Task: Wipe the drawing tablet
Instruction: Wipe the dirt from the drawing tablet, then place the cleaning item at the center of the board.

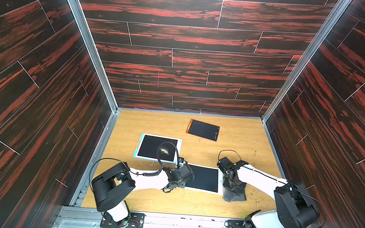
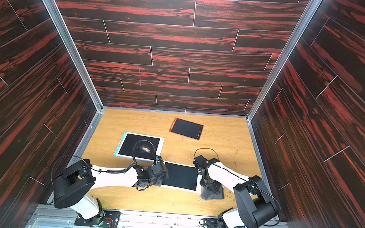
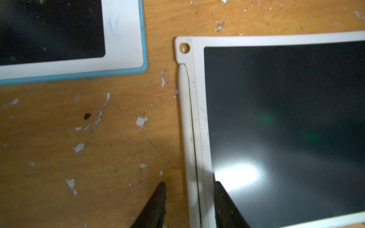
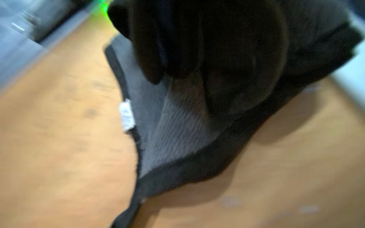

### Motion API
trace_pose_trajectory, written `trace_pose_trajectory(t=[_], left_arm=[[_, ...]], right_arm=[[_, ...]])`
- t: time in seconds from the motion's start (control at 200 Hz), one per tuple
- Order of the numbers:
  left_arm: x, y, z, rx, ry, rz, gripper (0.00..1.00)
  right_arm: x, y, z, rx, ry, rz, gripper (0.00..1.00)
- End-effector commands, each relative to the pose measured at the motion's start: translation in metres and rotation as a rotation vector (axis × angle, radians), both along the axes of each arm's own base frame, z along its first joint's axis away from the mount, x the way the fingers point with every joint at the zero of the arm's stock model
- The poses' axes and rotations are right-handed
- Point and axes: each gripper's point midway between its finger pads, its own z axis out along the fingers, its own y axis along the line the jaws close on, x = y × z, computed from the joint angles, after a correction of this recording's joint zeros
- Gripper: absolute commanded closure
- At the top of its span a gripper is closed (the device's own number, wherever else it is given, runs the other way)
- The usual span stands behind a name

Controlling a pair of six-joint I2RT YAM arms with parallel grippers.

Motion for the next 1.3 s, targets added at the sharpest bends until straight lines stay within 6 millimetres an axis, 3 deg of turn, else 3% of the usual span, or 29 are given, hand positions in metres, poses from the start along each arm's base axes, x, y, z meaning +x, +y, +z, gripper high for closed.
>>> trace_pose_trajectory(t=[0.0, 0.175, 0.331, 0.451, 0.581, 0.736, 0.862, 0.882, 0.942, 0.952, 1.012, 1.032, 1.187, 1.298], left_arm=[[-0.015, 0.024, -0.006, 0.089, 0.045, -0.012, 0.58], [-0.012, 0.022, 0.009, 0.058, 0.020, -0.004, 0.57], [-0.007, 0.015, 0.042, -0.015, -0.039, -0.013, 0.51], [0.000, 0.010, 0.071, -0.093, -0.103, -0.008, 0.41], [0.010, 0.008, 0.090, -0.264, -0.119, 0.009, 0.37], [0.026, 0.020, 0.095, -0.448, -0.114, 0.077, 0.36], [0.029, 0.020, 0.091, -0.455, -0.112, 0.076, 0.35], [0.029, 0.019, 0.089, -0.452, -0.105, 0.073, 0.35], [0.030, 0.017, 0.083, -0.442, -0.084, 0.069, 0.35], [0.030, 0.017, 0.082, -0.440, -0.082, 0.071, 0.35], [0.031, 0.018, 0.076, -0.426, -0.064, 0.073, 0.35], [0.031, 0.018, 0.075, -0.425, -0.058, 0.074, 0.35], [0.033, 0.018, 0.067, -0.429, -0.032, 0.081, 0.36], [0.034, 0.015, 0.063, -0.451, -0.016, 0.090, 0.36]], right_arm=[[0.002, -0.033, 0.042, -0.209, -0.056, -0.070, 1.00], [0.022, -0.038, 0.081, -0.285, -0.133, -0.066, 1.00], [0.051, -0.036, 0.093, -0.273, -0.155, -0.078, 1.00], [0.085, -0.041, 0.090, -0.215, -0.163, -0.122, 1.00], [0.128, -0.048, 0.083, -0.119, -0.198, -0.178, 1.00], [0.170, -0.073, 0.069, -0.053, -0.218, -0.283, 1.00], [0.203, -0.085, 0.059, -0.007, -0.241, -0.283, 1.00], [0.207, -0.086, 0.057, 0.008, -0.245, -0.276, 0.95], [0.221, -0.079, 0.050, 0.084, -0.264, -0.233, 0.62], [0.222, -0.078, 0.050, 0.089, -0.265, -0.227, 0.60], [0.227, -0.072, 0.050, 0.144, -0.299, -0.200, 0.19], [0.226, -0.071, 0.051, 0.154, -0.312, -0.191, 0.12], [0.221, -0.064, 0.075, 0.207, -0.420, -0.139, 0.06], [0.211, -0.035, 0.093, 0.337, -0.477, -0.048, 0.06]])
